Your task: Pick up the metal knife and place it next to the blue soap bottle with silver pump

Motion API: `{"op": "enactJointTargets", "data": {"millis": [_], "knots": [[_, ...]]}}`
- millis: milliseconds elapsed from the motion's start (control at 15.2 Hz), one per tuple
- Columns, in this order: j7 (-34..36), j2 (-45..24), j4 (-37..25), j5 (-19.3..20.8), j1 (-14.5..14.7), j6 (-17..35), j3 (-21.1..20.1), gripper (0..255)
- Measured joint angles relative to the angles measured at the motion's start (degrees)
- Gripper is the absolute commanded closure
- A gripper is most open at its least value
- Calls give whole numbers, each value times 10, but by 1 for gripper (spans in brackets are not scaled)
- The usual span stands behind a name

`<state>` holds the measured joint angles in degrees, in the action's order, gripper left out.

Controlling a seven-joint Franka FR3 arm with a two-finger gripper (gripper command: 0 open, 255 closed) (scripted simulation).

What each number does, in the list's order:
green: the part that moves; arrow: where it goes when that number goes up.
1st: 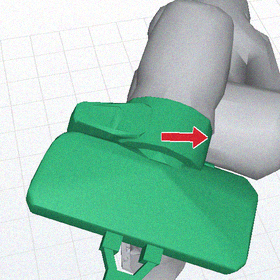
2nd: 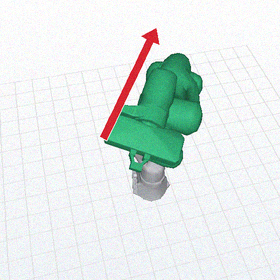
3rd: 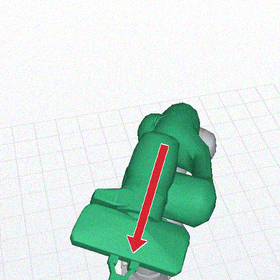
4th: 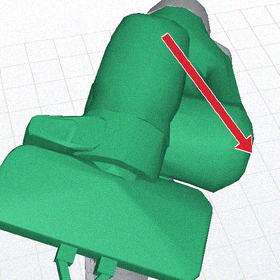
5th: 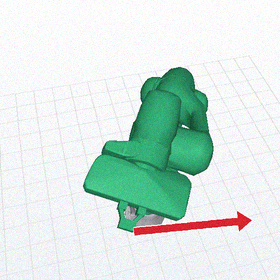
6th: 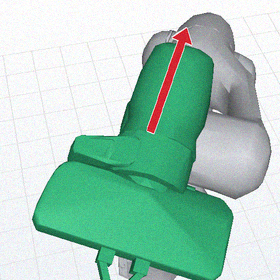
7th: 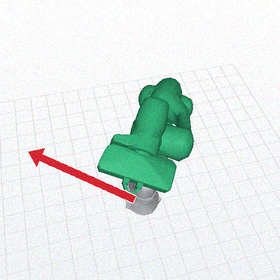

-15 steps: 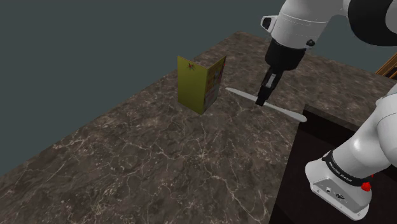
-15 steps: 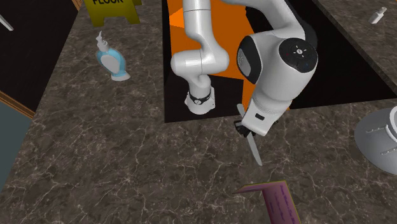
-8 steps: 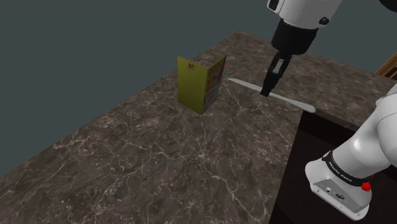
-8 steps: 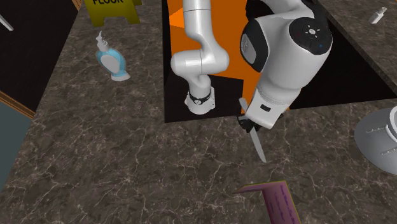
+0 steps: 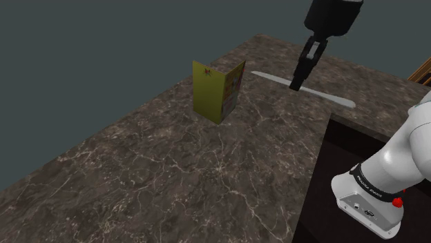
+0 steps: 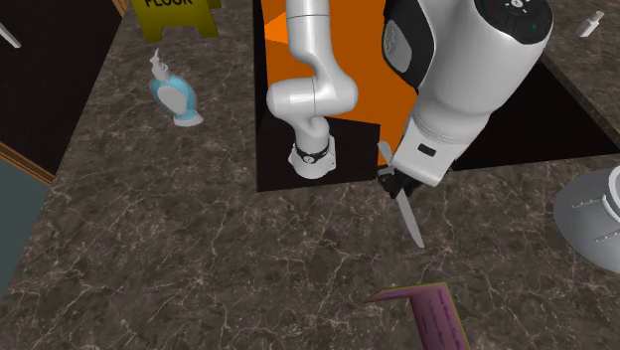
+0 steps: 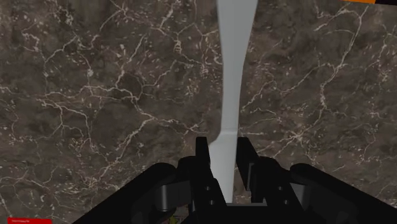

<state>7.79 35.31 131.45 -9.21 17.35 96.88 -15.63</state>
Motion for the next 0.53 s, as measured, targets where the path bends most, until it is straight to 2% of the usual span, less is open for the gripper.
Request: {"op": "enactJointTargets", "data": {"millis": [528], "knots": [[2,-10,-66,6,-4,-56,6,255]]}}
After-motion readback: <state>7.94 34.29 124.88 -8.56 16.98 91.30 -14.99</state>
